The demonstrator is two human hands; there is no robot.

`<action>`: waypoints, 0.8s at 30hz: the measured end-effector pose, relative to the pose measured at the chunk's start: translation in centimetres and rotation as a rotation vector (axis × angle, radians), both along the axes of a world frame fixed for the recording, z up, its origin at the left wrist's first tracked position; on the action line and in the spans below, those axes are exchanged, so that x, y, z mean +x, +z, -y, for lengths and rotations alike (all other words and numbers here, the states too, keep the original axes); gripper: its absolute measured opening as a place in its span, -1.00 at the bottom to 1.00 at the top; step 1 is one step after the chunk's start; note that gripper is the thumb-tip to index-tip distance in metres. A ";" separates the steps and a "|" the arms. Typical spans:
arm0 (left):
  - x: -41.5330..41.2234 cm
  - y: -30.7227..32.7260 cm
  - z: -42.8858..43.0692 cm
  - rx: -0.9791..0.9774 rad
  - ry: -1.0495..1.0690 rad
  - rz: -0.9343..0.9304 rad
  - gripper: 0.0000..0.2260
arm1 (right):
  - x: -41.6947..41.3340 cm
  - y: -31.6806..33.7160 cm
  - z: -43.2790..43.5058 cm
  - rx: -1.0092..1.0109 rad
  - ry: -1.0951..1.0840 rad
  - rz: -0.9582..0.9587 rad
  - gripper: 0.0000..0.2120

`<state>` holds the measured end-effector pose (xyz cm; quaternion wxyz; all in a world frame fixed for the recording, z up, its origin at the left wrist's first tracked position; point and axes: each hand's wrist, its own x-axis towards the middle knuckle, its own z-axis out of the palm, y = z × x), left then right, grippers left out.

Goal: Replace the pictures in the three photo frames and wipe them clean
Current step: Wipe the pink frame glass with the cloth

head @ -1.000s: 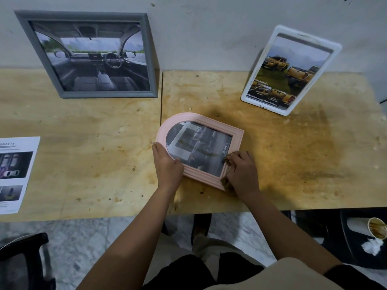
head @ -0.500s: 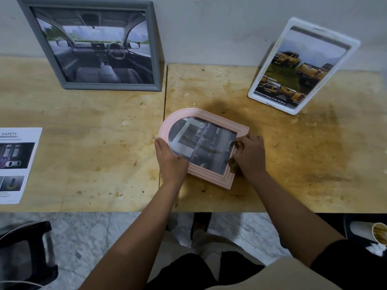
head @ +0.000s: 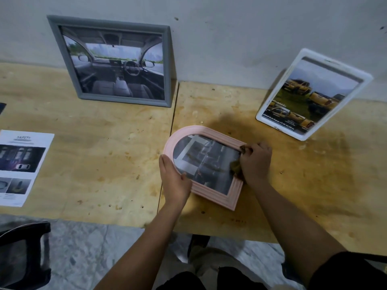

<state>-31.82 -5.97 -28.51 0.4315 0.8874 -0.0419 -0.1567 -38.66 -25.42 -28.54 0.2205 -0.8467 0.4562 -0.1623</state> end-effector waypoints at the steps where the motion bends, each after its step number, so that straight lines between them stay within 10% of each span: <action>1: 0.0 0.1 0.1 -0.004 0.005 0.007 -0.37 | 0.3 0.0 0.0 0.002 -0.018 0.003 -0.83; 24: -0.2 0.1 0.3 0.118 0.020 -0.014 -0.33 | 11.2 0.9 -5.0 -0.021 0.331 -0.162 -0.83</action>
